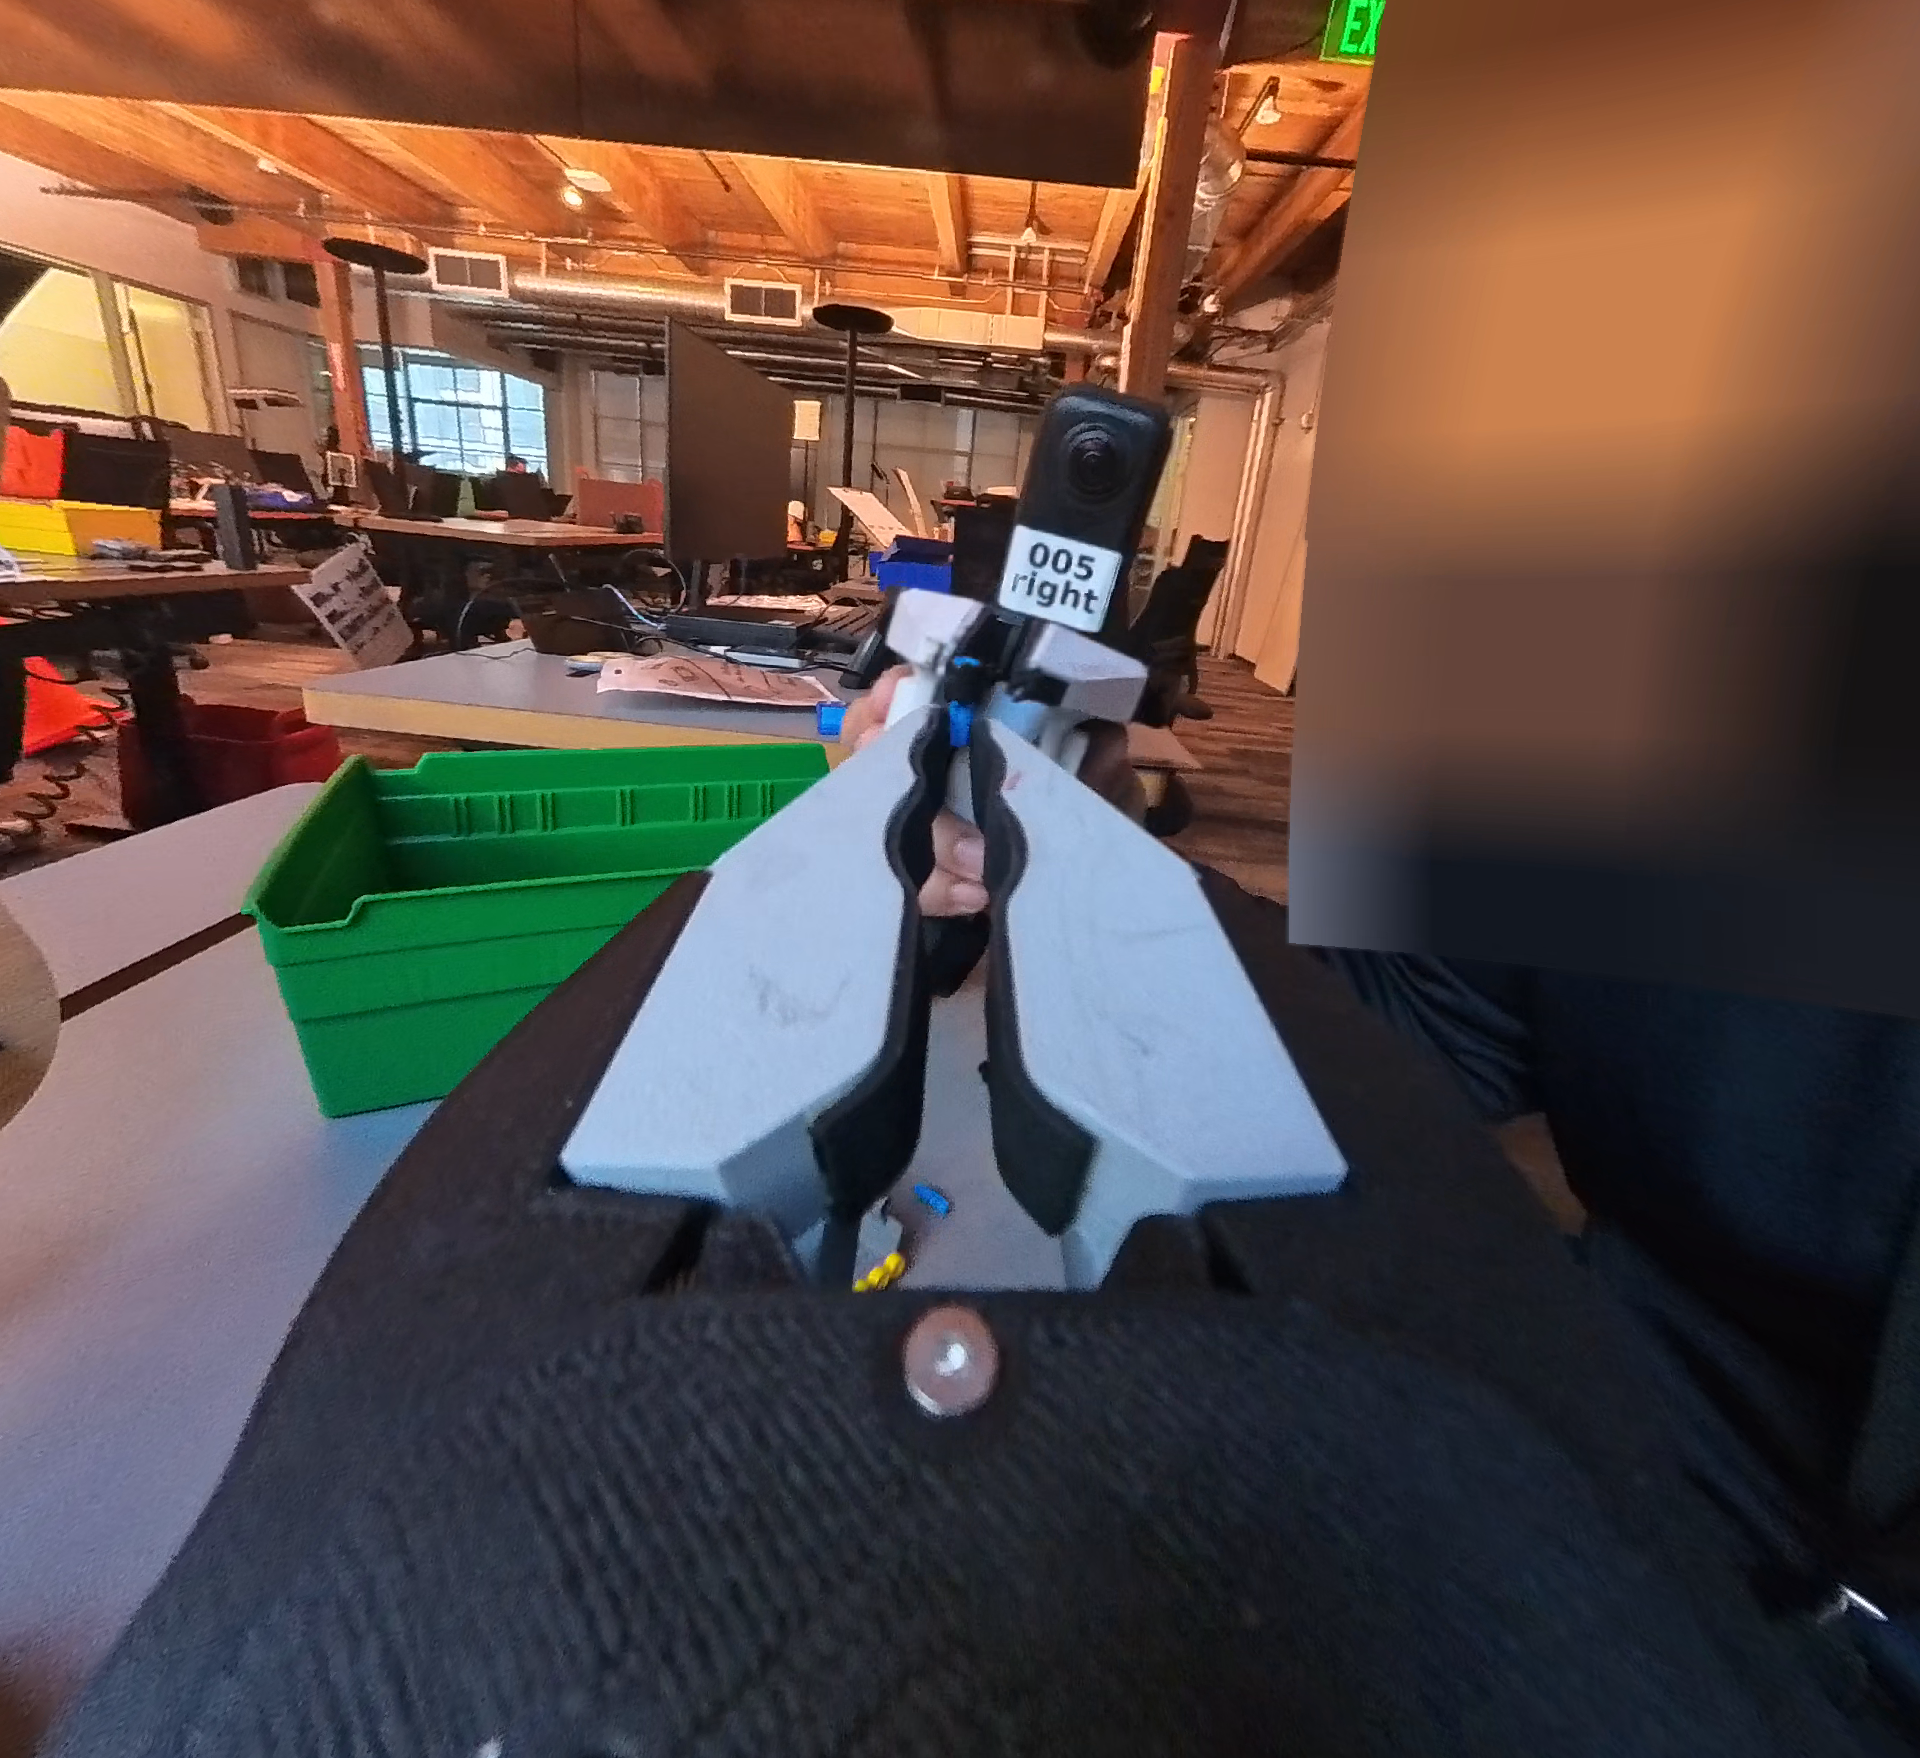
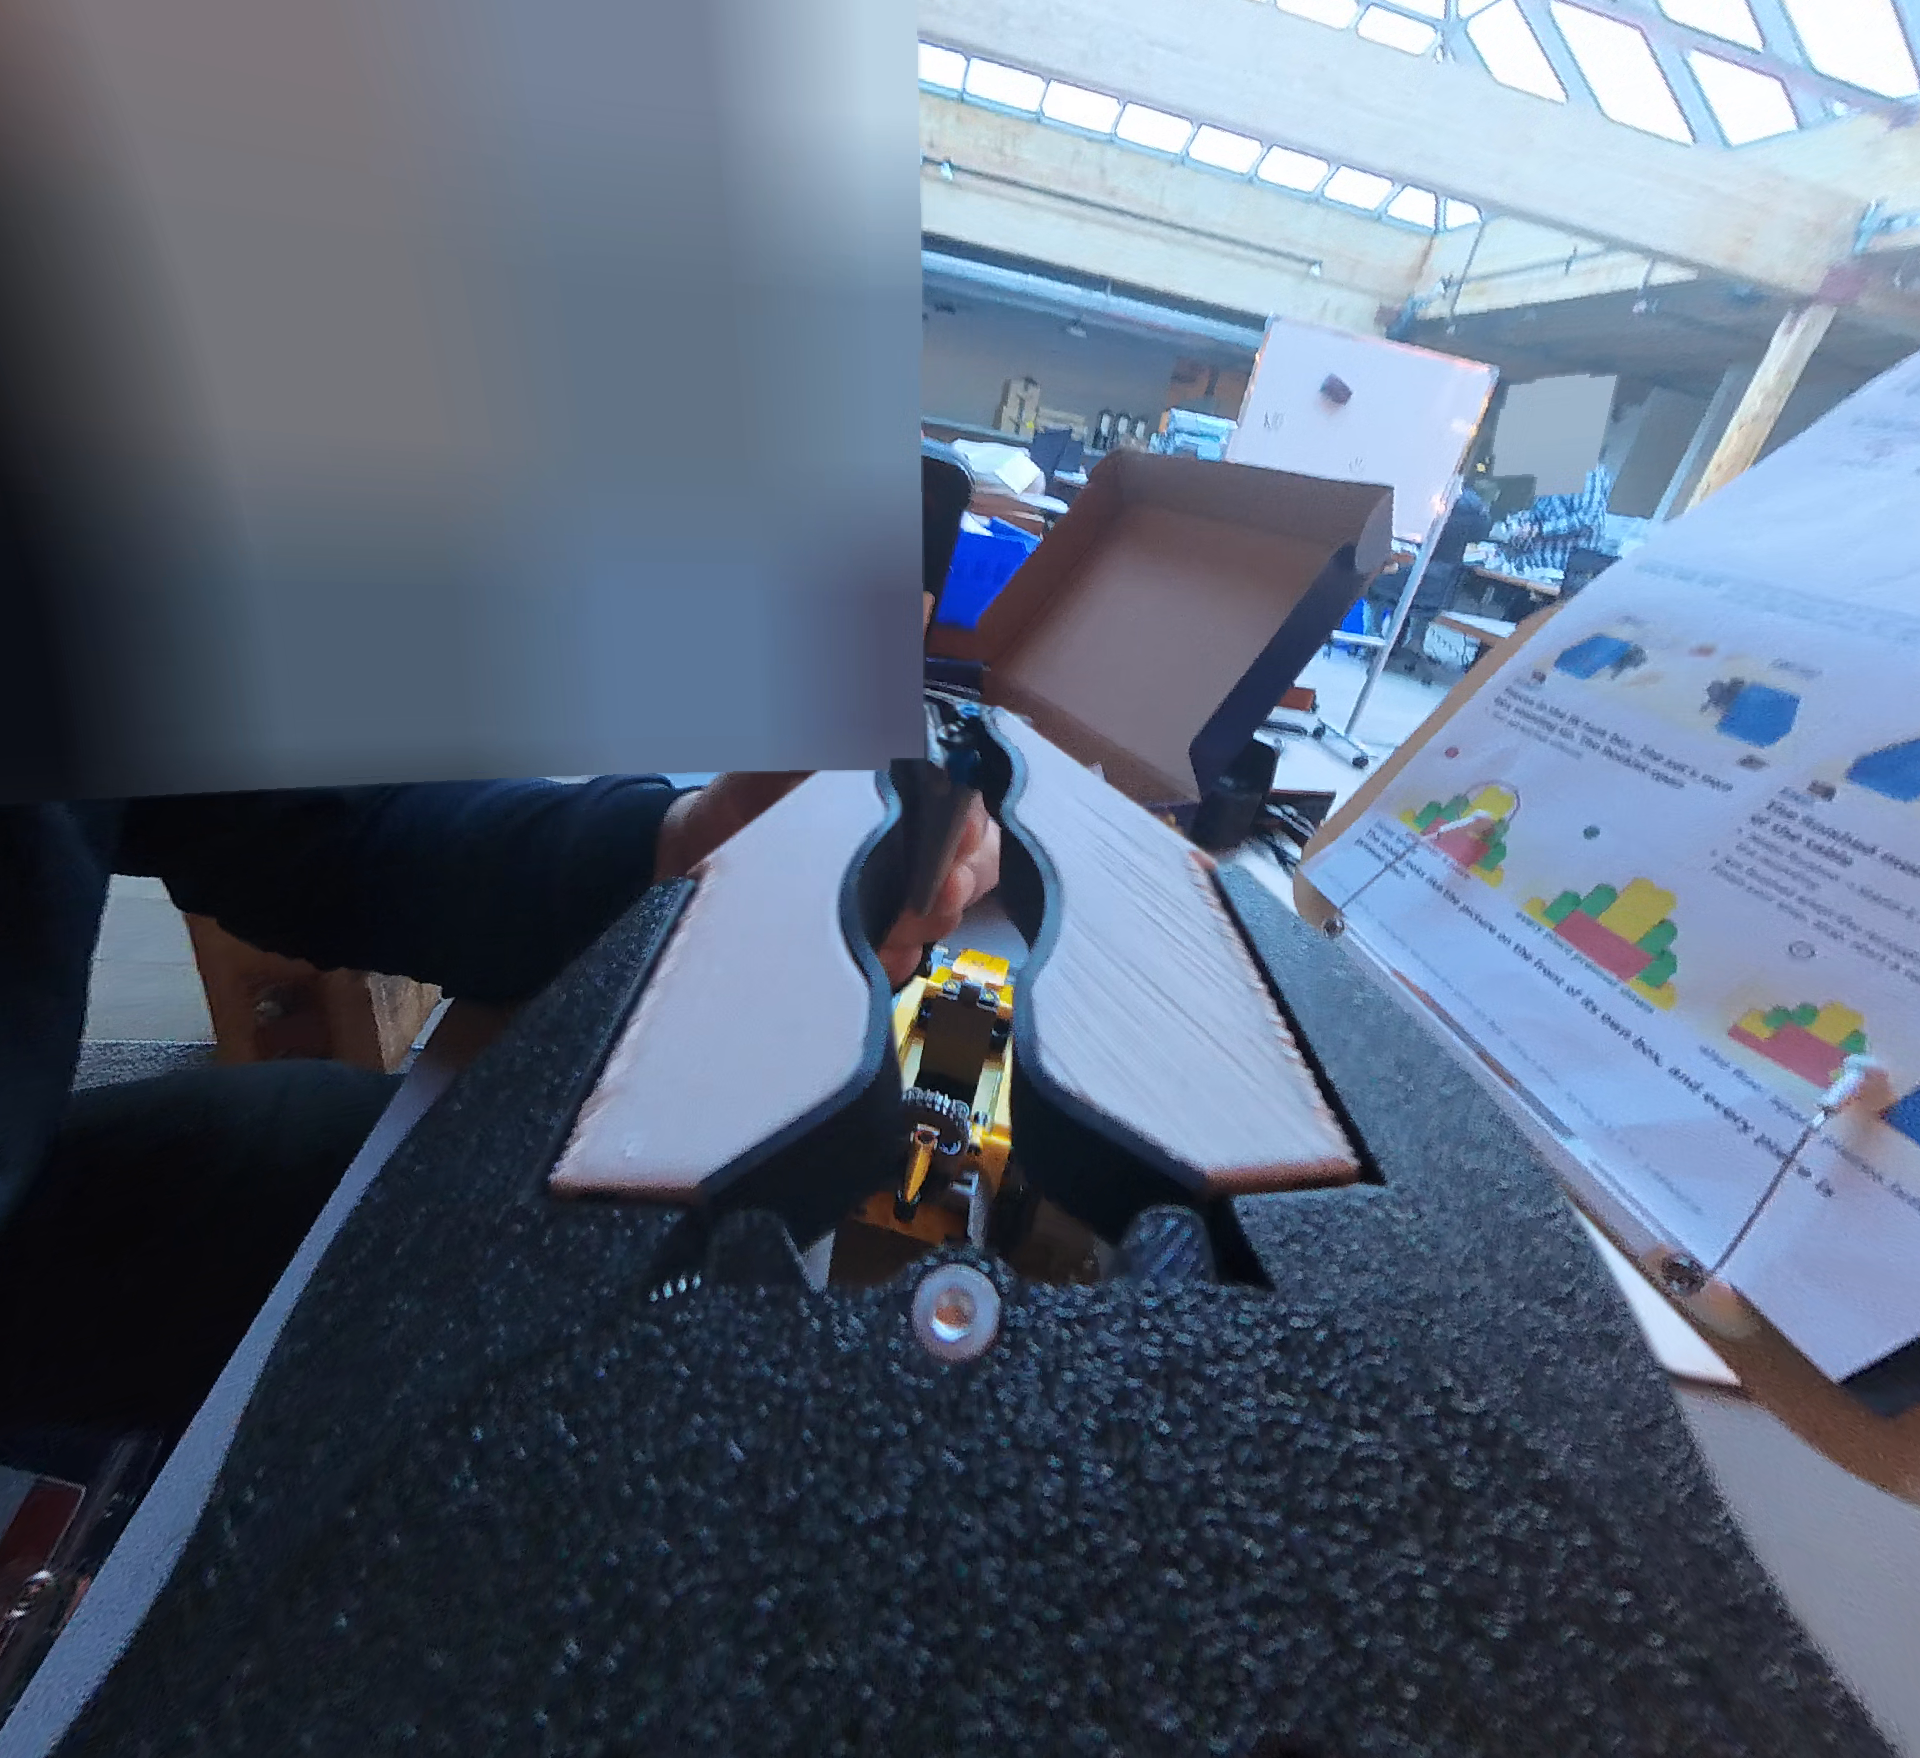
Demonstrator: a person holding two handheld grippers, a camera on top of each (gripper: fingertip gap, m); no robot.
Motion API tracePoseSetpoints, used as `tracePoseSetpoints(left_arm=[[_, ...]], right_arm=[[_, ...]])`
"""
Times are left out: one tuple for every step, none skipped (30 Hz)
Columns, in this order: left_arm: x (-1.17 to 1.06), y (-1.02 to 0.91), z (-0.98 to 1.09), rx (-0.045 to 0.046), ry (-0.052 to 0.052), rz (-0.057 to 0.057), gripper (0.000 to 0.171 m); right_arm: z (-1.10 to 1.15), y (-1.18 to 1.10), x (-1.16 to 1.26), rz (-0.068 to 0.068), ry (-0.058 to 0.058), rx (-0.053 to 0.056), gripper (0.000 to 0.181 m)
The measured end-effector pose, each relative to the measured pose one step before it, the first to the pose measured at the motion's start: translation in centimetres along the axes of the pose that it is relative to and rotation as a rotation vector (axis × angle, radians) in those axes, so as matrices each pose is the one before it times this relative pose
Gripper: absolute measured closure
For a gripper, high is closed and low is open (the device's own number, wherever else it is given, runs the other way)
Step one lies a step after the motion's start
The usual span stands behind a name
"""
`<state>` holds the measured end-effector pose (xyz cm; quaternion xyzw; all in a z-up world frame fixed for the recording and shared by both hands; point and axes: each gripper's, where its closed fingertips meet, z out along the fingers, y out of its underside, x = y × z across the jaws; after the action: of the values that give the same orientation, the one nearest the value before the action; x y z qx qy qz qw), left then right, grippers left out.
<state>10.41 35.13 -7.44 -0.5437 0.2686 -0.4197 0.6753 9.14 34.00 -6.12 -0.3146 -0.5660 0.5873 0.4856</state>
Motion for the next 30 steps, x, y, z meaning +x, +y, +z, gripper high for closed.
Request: tracePoseSetpoints(left_arm=[[-0.158,0.020,0.010,-0.00247,-0.0160,0.0045,0.170],[-0.213,-0.015,-0.008,0.00059,-0.0181,0.0050,0.170],[-0.203,0.009,-0.011,-0.00226,-0.0169,0.0059,0.170],[-0.277,0.062,-0.033,-0.00442,-0.0231,0.0110,0.170],[-0.240,0.061,-0.029,-0.00285,-0.0218,0.0151,0.170],[-0.033,0.018,0.022,0.00023,-0.0101,0.0156,0.169],[-0.047,-0.052,0.028,0.00381,-0.0117,0.0087,0.170],[-0.057,-0.014,0.033,0.00130,-0.0123,0.0044,0.169],[0.001,0.013,0.034,-0.00036,-0.0075,0.0057,0.168],[-0.067,0.030,0.028,-0.00309,-0.0091,0.0061,0.167],[-0.078,0.033,-0.011,-0.00328,-0.0087,0.0079,0.167],[-0.011,0.002,-0.007,-0.00192,-0.0040,0.0070,0.167],[-0.083,0.040,0.014,-0.00619,-0.0084,0.0010,0.167],[-0.079,0.060,0.027,-0.00723,-0.0088,0.0006,0.167],[-0.032,0.009,0.020,-0.00272,-0.0061,0.0024,0.165],[-0.163,-0.021,0.001,-0.00114,-0.0149,-0.0001,0.161],[-0.106,0.031,-0.004,-0.00322,-0.0108,0.0016,0.161],[0.052,0.107,0.007,-0.00723,0.0021,0.0065,0.165],[-0.119,0.097,0.004,-0.00768,-0.0058,-0.0028,0.166],[-0.200,0.205,0.008,-0.01725,-0.0050,-0.0155,0.167],[-0.143,0.177,-0.053,-0.01741,0.0007,-0.0167,0.168],[-0.155,0.122,-0.064,-0.01284,-0.0047,-0.0077,0.168],[-0.099,0.096,-0.036,-0.00838,-0.0063,-0.0053,0.169],[0.009,0.104,0.051,-0.00614,0.0023,-0.0193,0.169],[0.182,0.046,0.104,-0.00040,0.0211,-0.0415,0.169],[0.122,0.109,0.123,-0.00231,0.0251,-0.0587,0.169],[-0.045,0.244,0.139,-0.00673,0.0169,-0.0611,0.169],[-0.119,0.361,0.149,-0.01104,0.0156,-0.0562,0.169],[-0.222,0.376,0.118,-0.01499,0.0095,-0.0513,0.169],[-0.262,0.275,0.064,-0.00648,0.0021,-0.0339,0.169]], right_arm=[[0.094,0.178,0.213,0.0060,0.0095,-0.0072,0.177],[0.044,0.078,0.199,-0.0017,0.0128,-0.0026,0.179],[0.060,0.054,0.167,-0.0064,0.0152,-0.0027,0.180],[0.065,0.088,0.140,0.0034,0.0145,-0.0083,0.180],[-0.059,0.137,0.140,0.0153,0.0071,-0.0093,0.180],[-0.029,0.050,0.104,0.0211,-0.0031,-0.0013,0.180],[-0.072,-0.008,0.198,0.0274,-0.0052,0.0032,0.181],[-0.045,0.015,0.176,0.0299,-0.0064,0.0051,0.181],[-0.016,0.054,0.114,0.0321,-0.0094,0.0072,0.181],[0.010,0.121,0.143,0.0293,-0.0074,0.0034,0.181],[-0.019,0.098,0.100,0.0241,-0.0088,0.0044,0.181],[-0.028,0.039,0.025,0.0190,-0.0097,0.0050,0.181],[-0.008,0.056,0.112,0.0129,-0.0031,0.0019,0.181],[0.090,0.060,0.014,0.0072,-0.0006,-0.0004,0.181],[0.024,0.051,-0.017,0.0029,-0.0039,0.0001,0.181],[0.050,0.099,-0.020,0.0012,-0.0026,-0.0047,0.181],[0.106,0.201,0.051,-0.0030,0.0031,-0.0087,0.181],[0.059,0.130,0.117,-0.0076,0.0085,-0.0039,0.181],[0.023,0.068,0.115,-0.0094,0.0090,-0.0035,0.181],[0.007,0.110,0.101,-0.0139,0.0096,-0.0112,0.181],[0.036,0.151,0.106,-0.0224,0.0133,-0.0152,0.181],[0.097,0.181,0.097,-0.0359,0.0221,-0.0158,0.181],[0.063,0.159,0.073,-0.0520,0.0259,-0.0183,0.181],[-0.048,0.198,0.003,-0.0710,0.0285,-0.0239,0.181],[-0.148,0.035,-0.082,-0.0792,0.0256,-0.0212,0.181],[-0.186,0.009,-0.034,-0.0779,0.0279,-0.0227,0.180],[-0.176,0.147,0.080,-0.0709,0.0320,-0.0281,0.180],[-0.131,0.211,0.021,-0.0638,0.0266,-0.0281,0.180],[-0.060,0.264,-0.123,-0.0587,0.0136,-0.0280,0.181],[0.009,0.329,-0.256,-0.0509,0.0035,-0.0284,0.181]])
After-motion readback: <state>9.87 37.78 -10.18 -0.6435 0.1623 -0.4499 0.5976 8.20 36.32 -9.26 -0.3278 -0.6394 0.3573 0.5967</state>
